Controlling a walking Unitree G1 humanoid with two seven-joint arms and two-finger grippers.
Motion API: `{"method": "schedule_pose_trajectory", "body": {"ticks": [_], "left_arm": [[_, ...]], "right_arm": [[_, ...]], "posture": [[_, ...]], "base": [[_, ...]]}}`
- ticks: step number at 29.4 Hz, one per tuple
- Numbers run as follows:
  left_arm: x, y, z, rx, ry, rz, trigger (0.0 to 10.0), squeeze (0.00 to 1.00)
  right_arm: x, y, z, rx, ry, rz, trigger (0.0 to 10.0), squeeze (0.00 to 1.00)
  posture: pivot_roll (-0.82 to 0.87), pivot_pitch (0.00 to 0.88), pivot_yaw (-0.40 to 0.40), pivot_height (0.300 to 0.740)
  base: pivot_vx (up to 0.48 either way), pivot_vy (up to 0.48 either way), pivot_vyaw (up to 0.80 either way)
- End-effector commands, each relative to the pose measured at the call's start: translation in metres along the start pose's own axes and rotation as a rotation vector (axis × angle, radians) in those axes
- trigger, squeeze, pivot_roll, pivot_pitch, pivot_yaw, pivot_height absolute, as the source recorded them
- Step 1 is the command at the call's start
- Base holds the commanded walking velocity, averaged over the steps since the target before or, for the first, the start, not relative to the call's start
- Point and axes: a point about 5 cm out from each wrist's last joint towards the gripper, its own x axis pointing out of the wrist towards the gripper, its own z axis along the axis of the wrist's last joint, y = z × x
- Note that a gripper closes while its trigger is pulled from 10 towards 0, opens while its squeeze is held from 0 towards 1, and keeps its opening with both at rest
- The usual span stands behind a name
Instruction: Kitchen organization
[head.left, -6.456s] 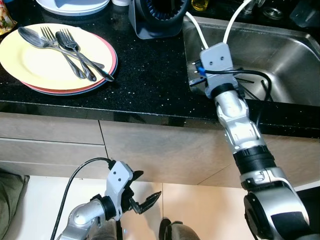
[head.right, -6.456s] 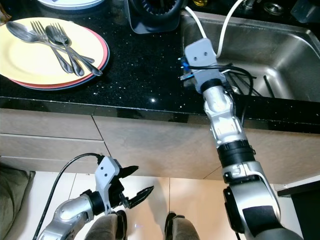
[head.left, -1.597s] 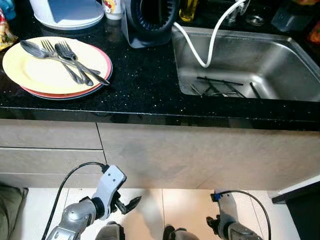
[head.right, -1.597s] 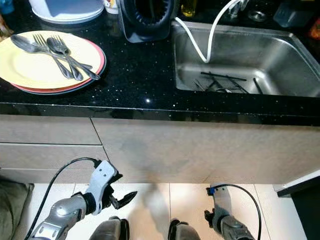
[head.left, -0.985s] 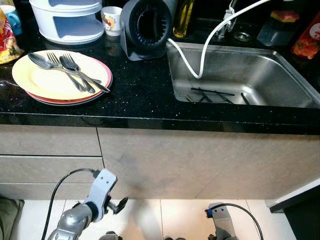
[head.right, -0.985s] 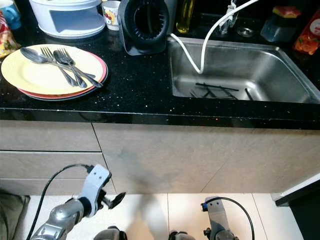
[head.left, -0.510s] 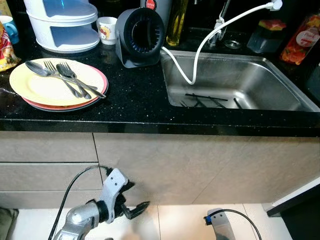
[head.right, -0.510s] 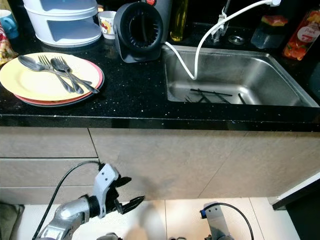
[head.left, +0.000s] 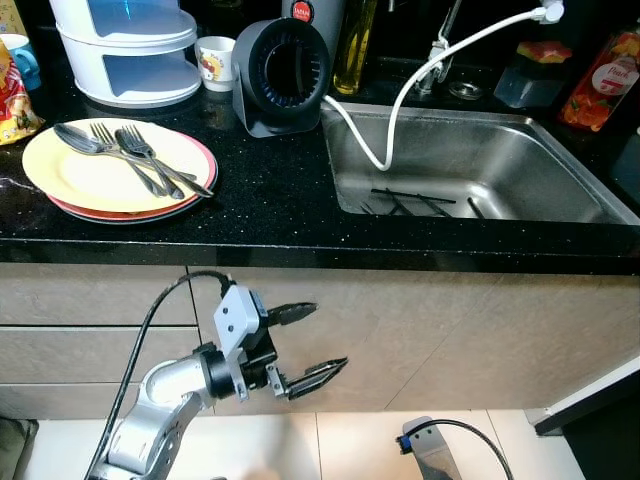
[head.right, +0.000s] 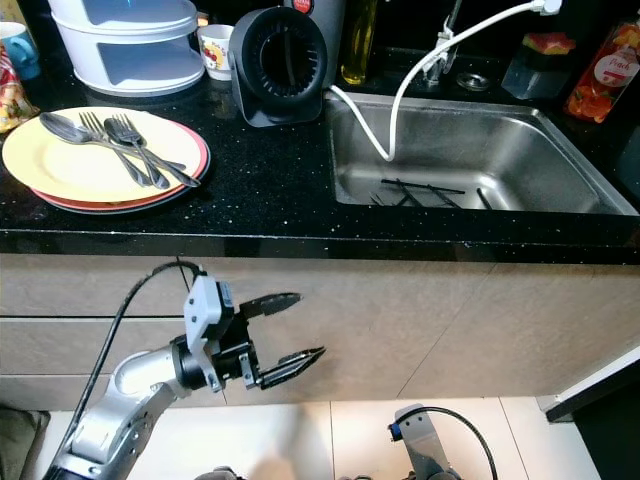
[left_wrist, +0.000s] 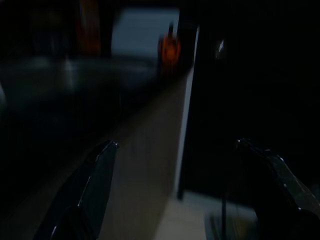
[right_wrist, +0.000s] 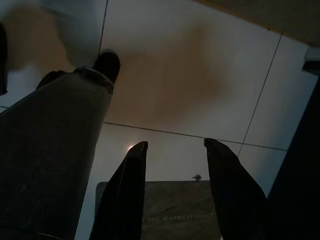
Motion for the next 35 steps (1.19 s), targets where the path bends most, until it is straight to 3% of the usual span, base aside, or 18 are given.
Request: {"method": "schedule_pose_trajectory", "body": {"ticks": [1,5,6,9,11,15,18,22,23,24,28,30,32,35], "left_arm": [[0.004,0.000,0.011,-0.007,-0.038,-0.004,10.0,0.00],[0.016,0.012,0.054,0.100,-0.157,0.055,10.0,0.00],[0.015,0.021,0.063,0.174,-0.138,0.110,10.0,0.00],[0.015,0.027,0.069,0.223,-0.123,0.147,10.0,0.00],[0.009,0.043,0.079,0.344,-0.030,0.235,10.0,0.00],[-0.002,0.059,0.086,0.440,0.081,0.319,10.0,0.00],[-0.023,0.079,0.097,0.588,0.249,0.460,10.0,0.00],[-0.034,0.087,0.101,0.663,0.337,0.526,10.0,0.00],[-0.052,0.097,0.111,0.793,0.449,0.623,10.0,0.00],[-0.052,0.097,0.111,0.793,0.449,0.623,10.0,0.00],[-0.071,0.103,0.124,0.954,0.593,0.669,10.0,0.00],[-0.075,0.105,0.130,0.981,0.612,0.685,10.0,0.00],[-0.090,0.109,0.144,1.073,0.704,0.716,10.0,0.00],[-0.098,0.109,0.151,1.119,0.770,0.713,10.0,0.00]], "right_arm": [[-0.001,-0.002,-0.008,-0.003,0.029,-0.006,10.0,0.00],[-0.001,-0.004,-0.009,-0.013,0.033,-0.008,10.0,0.00],[-0.001,-0.004,-0.010,-0.017,0.033,-0.007,10.0,0.00],[-0.001,-0.004,-0.010,-0.021,0.034,-0.007,10.0,0.00],[-0.001,-0.003,-0.010,-0.031,0.034,-0.005,10.0,0.00],[-0.001,-0.003,-0.010,-0.036,0.033,-0.002,10.0,0.00],[-0.001,-0.001,-0.010,-0.048,0.034,0.002,10.0,0.00],[-0.001,-0.001,-0.011,-0.057,0.035,0.005,10.0,0.00],[-0.001,0.000,-0.011,-0.077,0.036,0.010,10.0,0.00],[-0.001,0.000,-0.011,-0.077,0.036,0.010,10.0,0.00],[-0.001,0.000,-0.012,-0.095,0.038,0.015,10.0,0.00],[-0.001,0.001,-0.012,-0.099,0.039,0.015,10.0,0.00],[-0.001,0.001,-0.013,-0.110,0.040,0.018,10.0,0.00],[-0.002,0.002,-0.014,-0.115,0.041,0.019,10.0,0.00]], "posture": [[0.22,0.044,-0.091,0.740],[0.22,0.046,-0.094,0.740],[0.22,0.046,-0.094,0.740],[0.22,0.046,-0.094,0.740],[0.22,0.051,-0.092,0.740],[0.22,0.054,-0.090,0.740],[0.23,0.058,-0.091,0.740],[0.23,0.060,-0.091,0.740],[0.23,0.064,-0.098,0.740],[0.23,0.064,-0.098,0.740],[0.24,0.068,-0.106,0.740],[0.24,0.070,-0.107,0.740],[0.24,0.072,-0.108,0.740],[0.24,0.075,-0.106,0.740]], "base": [[0.000,0.000,0.00],[0.000,0.000,0.00],[0.000,0.000,0.00],[0.000,0.000,0.00],[0.000,0.000,0.00],[0.000,0.000,0.00],[0.000,0.000,0.00],[0.000,0.000,0.00],[0.000,0.000,0.00],[0.000,0.000,0.00],[0.000,0.000,0.00],[0.000,0.000,0.00],[0.000,0.000,0.00],[0.000,0.000,0.00]]}}
